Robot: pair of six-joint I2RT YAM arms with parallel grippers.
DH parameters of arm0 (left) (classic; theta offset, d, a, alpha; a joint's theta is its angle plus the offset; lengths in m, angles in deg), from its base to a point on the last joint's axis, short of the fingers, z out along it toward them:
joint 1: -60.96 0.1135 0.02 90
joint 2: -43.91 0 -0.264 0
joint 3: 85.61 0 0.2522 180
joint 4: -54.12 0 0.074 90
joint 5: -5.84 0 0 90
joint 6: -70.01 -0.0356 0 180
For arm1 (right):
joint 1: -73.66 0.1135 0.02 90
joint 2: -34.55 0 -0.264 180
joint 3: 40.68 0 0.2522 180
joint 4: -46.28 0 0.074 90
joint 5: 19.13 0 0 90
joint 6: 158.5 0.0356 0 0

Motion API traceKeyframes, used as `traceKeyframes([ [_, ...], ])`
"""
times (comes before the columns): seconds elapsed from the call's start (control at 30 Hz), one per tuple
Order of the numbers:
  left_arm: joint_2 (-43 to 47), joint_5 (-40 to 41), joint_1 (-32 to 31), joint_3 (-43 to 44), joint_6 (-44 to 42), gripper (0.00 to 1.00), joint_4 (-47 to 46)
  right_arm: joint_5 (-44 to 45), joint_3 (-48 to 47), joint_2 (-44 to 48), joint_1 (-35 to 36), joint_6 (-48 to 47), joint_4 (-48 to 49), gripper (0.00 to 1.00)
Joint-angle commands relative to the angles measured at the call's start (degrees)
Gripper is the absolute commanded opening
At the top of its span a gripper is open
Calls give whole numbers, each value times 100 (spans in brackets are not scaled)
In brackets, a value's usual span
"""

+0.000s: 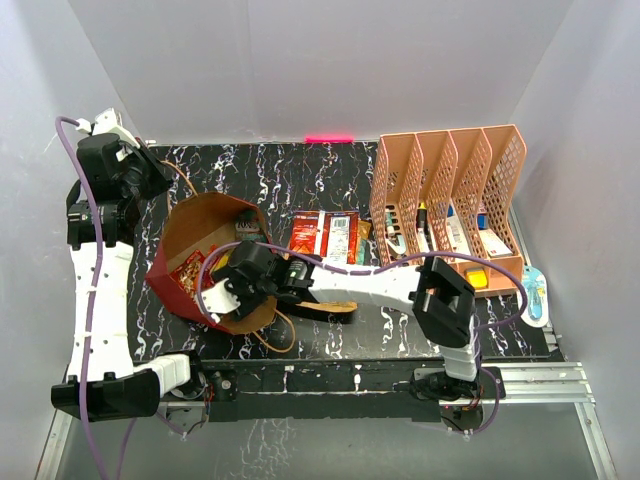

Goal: Take the snacks out of the paper bag
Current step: Take out the snack from the paper bag.

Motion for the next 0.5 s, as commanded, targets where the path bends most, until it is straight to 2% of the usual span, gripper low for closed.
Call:
traceKeyframes([
  [0.0,150,-128,0,-1,29,0,-60,467,-549,-105,-11,-643,138,60],
  [0.17,159,-163,1,-42,35,0,-84,406,-743,-252,-11,-795,-8,54],
  [0.47,149,-198,4,-32,38,0,-88,367,-701,-400,-33,-996,70,54],
])
